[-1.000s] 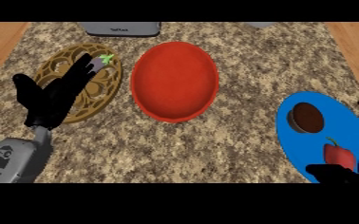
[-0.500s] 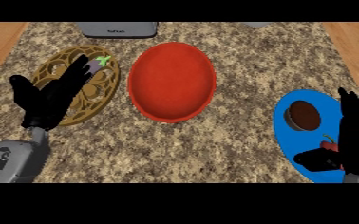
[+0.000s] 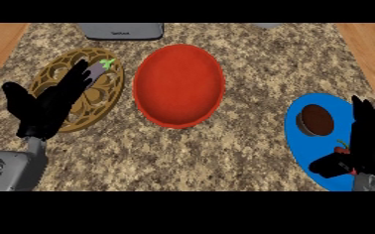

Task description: Pick the bell pepper from the plate and place it in the bowl

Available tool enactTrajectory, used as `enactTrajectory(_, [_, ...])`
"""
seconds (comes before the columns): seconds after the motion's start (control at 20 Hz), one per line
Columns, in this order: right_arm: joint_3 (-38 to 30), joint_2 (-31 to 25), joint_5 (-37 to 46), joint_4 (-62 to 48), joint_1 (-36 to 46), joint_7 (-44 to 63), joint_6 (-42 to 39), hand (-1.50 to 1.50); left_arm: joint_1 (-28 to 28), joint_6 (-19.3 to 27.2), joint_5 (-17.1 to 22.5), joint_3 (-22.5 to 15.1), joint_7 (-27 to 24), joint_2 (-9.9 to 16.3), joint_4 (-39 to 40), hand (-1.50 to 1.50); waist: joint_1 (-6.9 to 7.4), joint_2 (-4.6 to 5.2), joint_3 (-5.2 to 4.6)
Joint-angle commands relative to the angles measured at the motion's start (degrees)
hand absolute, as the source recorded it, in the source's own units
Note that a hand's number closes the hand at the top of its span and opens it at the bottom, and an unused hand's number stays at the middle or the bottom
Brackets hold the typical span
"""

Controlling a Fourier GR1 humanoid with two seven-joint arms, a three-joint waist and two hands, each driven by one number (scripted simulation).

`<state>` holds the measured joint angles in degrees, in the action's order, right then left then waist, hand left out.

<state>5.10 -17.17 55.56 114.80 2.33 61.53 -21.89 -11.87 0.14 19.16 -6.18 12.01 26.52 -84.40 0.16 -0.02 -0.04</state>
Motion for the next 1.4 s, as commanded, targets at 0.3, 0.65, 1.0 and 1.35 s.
enactTrajectory(0.3, [-3.34,3.68,4.15,-5.47,1.21,2.87,-2.53,-1.50,-1.05,-0.69,-2.15,1.42,1.58,-1.72,-0.05,0.00,-0.19,0.05,0.04])
enactTrajectory(0.65, [-5.94,6.59,6.09,-8.57,2.41,1.35,-3.23,-1.50,-1.10,-1.16,-3.65,2.51,2.91,-3.34,-0.81,0.00,-0.20,0.02,0.04])
enactTrajectory(1.0, [-11.95,5.51,4.38,-13.50,4.46,-3.87,-4.12,-1.50,-1.20,-2.88,-5.75,5.16,2.18,-4.49,-0.91,0.00,-0.14,0.02,0.04])
enactTrajectory(1.35, [-12.16,6.71,6.44,-10.89,-0.94,-5.06,-3.12,-1.50,-1.33,-4.46,-7.12,5.48,3.17,-6.83,-0.24,0.00,-0.43,-0.02,0.03])
